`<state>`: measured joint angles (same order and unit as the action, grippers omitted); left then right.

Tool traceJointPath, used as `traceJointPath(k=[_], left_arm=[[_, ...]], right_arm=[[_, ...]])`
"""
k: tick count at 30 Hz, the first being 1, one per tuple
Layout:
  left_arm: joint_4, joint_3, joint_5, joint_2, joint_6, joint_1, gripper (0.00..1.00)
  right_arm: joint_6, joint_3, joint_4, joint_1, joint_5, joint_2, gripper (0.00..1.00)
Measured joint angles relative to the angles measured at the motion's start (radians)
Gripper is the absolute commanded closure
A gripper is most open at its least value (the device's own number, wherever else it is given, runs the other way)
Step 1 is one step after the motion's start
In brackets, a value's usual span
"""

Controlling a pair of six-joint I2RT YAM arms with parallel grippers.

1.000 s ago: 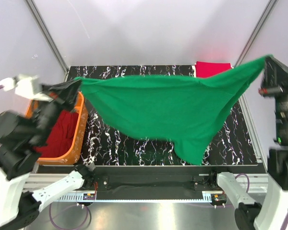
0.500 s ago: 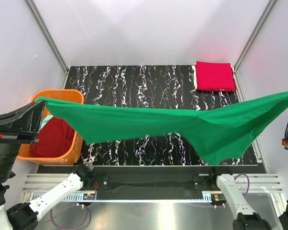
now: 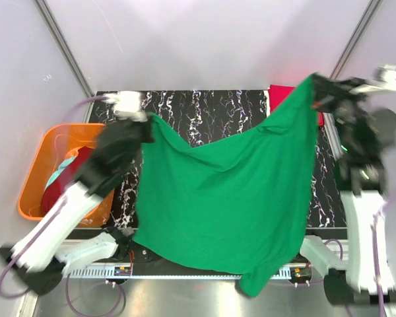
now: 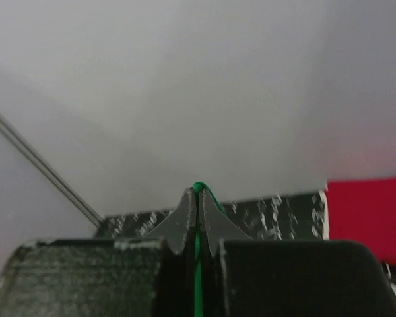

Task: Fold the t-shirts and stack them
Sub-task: Flatten the tshirt out, then fold the tshirt

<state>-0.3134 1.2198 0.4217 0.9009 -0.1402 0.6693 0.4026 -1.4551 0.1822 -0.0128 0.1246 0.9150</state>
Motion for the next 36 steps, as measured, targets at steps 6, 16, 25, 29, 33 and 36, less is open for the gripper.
traceJointPath(k=[6, 16, 25, 29, 33, 36], left_arm=[[0.002, -0.108, 0.095, 0.463, -0.073, -0.127, 1.00], [0.023, 0.065, 0.054, 0.900, -0.146, -0.306, 1.00], [0.061, 0.153, 0.015, 0.959, -0.137, -0.355, 1.00], [0.060, 0.153, 0.016, 0.971, -0.129, -0.364, 1.00], [0.051, 0.156, 0.025, 0.985, -0.122, -0.369, 1.00], [0.032, 0.165, 0.033, 0.996, -0.122, -0.372, 1.00]], right_arm=[[-0.018, 0.257, -0.179, 0.000, 0.000, 0.333, 1.00], [-0.034, 0.129, -0.317, 0.000, 0.060, 0.875, 1.00], [-0.055, -0.005, -0.309, 0.000, 0.079, 0.964, 1.00], [-0.050, 0.024, -0.251, 0.000, 0.067, 0.934, 1.00], [-0.045, 0.059, -0.154, 0.000, 0.037, 0.867, 1.00], [-0.031, 0.062, -0.064, 0.000, -0.005, 0.813, 1.00]])
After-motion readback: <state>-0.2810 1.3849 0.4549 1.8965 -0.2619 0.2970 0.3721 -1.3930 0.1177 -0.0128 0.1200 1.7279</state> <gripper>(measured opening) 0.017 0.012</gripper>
